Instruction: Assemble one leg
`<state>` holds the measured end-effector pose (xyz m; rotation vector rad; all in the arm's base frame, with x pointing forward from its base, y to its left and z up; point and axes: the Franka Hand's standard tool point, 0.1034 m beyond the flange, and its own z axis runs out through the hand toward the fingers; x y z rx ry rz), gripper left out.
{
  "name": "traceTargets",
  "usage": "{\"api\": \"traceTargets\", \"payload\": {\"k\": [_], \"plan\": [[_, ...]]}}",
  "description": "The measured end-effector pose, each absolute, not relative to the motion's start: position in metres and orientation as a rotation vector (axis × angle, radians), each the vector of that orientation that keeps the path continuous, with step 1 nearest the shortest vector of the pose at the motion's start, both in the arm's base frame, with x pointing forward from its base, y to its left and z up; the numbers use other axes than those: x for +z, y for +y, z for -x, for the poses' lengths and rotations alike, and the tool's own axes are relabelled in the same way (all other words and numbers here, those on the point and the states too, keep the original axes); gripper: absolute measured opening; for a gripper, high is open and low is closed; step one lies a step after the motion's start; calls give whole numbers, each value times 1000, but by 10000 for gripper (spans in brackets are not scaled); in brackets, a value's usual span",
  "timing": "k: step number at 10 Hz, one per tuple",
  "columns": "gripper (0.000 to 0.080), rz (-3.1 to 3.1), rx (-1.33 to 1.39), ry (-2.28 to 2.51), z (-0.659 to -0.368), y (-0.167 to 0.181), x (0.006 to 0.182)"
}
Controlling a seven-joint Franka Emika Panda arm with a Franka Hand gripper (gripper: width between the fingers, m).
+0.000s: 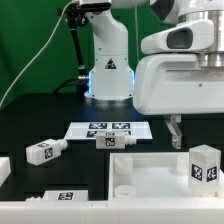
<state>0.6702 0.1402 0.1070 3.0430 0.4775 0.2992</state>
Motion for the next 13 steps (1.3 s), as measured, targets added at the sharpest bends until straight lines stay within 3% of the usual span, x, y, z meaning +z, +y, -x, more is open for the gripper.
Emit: {"api": "traceTargets", "payload": {"k": [4,7,13], "plan": [[649,-3040,263,511,-667,141,105],[649,-3036,-89,557,-652,147,105],[649,-3085,-133,503,-657,148,97]]}}
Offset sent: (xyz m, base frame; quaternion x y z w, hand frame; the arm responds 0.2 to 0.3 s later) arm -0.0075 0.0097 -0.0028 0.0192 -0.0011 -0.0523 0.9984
